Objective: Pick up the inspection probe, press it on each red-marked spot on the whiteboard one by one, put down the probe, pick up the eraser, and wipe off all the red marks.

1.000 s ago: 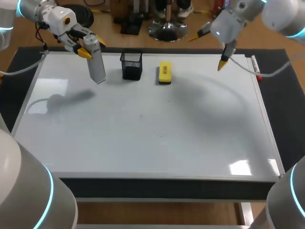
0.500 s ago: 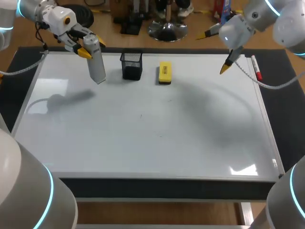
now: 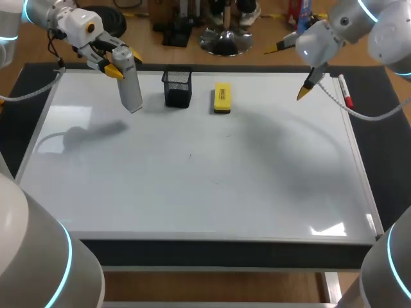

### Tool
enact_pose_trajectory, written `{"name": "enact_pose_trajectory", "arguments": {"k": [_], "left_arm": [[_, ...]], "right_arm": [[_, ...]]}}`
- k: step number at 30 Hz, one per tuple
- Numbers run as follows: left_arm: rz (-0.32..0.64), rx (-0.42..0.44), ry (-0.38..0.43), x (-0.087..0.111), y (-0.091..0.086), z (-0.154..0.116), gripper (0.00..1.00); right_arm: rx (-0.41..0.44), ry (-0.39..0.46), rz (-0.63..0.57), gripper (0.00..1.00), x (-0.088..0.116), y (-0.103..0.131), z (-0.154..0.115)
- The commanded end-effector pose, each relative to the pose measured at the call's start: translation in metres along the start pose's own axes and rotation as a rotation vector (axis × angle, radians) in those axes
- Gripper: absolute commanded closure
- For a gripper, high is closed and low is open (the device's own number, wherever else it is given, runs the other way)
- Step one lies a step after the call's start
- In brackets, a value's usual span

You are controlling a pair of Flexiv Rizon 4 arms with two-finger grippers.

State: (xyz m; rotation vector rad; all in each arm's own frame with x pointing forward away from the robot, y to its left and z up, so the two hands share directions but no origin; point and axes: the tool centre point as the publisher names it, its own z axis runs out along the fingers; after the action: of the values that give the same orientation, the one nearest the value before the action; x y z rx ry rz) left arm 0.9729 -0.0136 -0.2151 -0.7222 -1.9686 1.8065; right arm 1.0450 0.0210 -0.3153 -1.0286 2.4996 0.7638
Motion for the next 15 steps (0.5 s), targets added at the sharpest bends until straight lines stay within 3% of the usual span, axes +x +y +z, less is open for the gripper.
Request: {"name": "enact_pose_trajectory", "arguments": {"k": [1,15], "left_arm": [[-0.001,0.013,0.109,-0.006,0.004,-0.007,1.00],[-0.055,-0.020,0.076,-0.044,-0.029,-0.013,1.00]], "right_arm": [[0.001,0.004,-0.002,0.00,0.000,-0.001,0.000],[0.001,0.004,-0.002,0.00,0.000,-0.001,0.000]]}}
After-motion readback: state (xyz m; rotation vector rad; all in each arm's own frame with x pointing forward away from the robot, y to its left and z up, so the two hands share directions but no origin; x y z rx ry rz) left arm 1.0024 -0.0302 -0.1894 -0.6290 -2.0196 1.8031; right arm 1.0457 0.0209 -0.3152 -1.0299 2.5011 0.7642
